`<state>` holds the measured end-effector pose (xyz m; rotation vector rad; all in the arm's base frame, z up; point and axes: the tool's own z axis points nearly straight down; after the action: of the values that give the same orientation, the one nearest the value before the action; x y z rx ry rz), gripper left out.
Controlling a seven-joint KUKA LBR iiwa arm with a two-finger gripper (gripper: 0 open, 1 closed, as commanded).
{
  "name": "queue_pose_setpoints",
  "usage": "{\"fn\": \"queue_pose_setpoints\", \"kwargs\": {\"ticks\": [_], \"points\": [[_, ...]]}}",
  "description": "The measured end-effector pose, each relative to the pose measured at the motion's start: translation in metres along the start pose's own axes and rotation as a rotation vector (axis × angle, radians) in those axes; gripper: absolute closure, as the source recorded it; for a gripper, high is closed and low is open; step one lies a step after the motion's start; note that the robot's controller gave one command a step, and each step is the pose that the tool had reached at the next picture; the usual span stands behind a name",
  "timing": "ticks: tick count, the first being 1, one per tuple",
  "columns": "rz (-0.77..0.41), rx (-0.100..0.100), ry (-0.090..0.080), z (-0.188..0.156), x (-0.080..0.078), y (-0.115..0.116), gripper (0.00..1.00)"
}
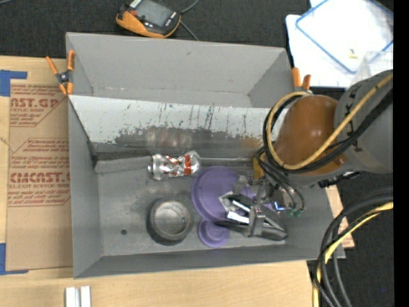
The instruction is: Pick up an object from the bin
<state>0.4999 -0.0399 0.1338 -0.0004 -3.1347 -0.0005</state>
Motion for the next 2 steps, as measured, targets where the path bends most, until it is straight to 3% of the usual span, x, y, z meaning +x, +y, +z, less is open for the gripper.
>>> {"fn": "queue_pose_setpoints", "kwargs": {"ticks": [1,2], "points": [[-0.001,0.001,-0.007,-0.004,-0.002,0.0,0.0],[0.085,-0.001,-0.011,0.063,0.011,-0.048,0.0]]}}
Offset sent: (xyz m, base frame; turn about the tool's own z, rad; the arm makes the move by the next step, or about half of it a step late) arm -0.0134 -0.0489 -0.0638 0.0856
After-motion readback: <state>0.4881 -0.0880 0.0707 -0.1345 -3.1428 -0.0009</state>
